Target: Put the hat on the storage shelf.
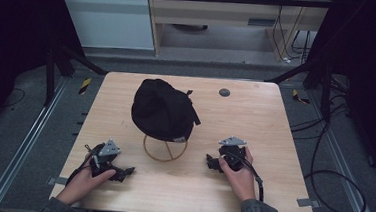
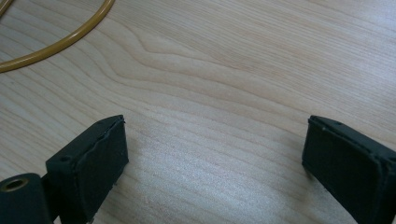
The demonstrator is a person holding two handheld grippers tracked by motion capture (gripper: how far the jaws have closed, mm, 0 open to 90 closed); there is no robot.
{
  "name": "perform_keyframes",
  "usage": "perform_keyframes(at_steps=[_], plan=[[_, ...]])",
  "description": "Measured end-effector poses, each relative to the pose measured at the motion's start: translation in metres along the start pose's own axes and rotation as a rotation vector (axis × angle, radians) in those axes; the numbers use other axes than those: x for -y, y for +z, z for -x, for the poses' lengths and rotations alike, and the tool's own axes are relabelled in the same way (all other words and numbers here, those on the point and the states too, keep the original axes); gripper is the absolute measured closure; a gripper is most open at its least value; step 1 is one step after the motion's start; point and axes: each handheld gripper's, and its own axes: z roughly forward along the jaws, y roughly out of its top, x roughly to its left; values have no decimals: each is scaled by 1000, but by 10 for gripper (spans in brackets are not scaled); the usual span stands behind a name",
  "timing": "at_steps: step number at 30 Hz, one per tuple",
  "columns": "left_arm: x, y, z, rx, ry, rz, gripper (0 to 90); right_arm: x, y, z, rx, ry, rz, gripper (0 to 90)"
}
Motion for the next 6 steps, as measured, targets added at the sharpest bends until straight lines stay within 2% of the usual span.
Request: perform_keyframes(at_steps=[6], plan=[[0, 0, 0, -1, 0, 0, 0, 2, -2, -3, 23, 27, -3, 60]])
